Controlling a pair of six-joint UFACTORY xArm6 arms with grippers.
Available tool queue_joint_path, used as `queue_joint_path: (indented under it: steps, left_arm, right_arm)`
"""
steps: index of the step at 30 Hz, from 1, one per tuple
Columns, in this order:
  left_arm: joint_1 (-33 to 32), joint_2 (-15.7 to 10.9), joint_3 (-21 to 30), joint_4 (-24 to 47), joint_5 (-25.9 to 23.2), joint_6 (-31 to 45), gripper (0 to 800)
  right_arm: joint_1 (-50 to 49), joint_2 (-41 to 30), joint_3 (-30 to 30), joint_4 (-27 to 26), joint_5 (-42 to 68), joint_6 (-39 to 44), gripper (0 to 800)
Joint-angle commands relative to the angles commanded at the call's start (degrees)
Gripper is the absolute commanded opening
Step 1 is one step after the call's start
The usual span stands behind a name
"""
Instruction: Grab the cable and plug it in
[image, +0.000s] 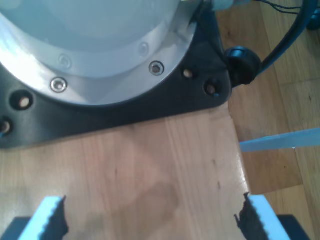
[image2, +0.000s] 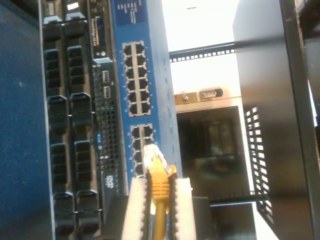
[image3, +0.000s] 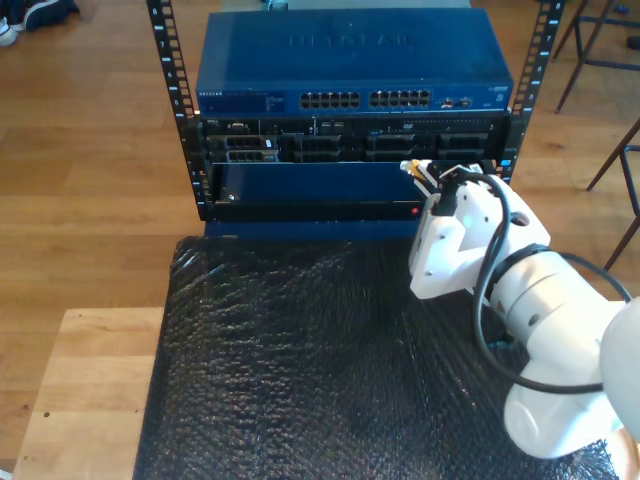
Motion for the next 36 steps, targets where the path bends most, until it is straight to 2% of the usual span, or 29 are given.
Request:
queue_joint_path:
  steps: [11, 14, 24, 30, 36]
  left_arm:
    - [0.0, 0.0, 0.0, 0.0, 0.0, 0.0, 800]
    - [0.0, 0.0, 0.0, 0.0, 0.0, 0.0, 800]
    - [0.0, 0.0, 0.0, 0.0, 0.0, 0.0, 800]
    - [0.0, 0.0, 0.0, 0.0, 0.0, 0.0, 800]
    - [0.0, 0.0, 0.0, 0.0, 0.0, 0.0, 800]
  right_arm:
    - [-0.09, 11.96, -12.4, 0.09, -1.49, -0.35, 0]
    - [-0.44, 13.27, -14.42, 0.09, -1.93, -0.35, 0]
    - [-1.32, 15.74, -15.12, 1.76, -5.54, -0.79, 0]
    - [-1.41, 17.49, -14.95, 5.89, -6.86, -4.84, 0]
    - [-1.32, 18.37, -15.21, 8.7, -8.7, -5.36, 0]
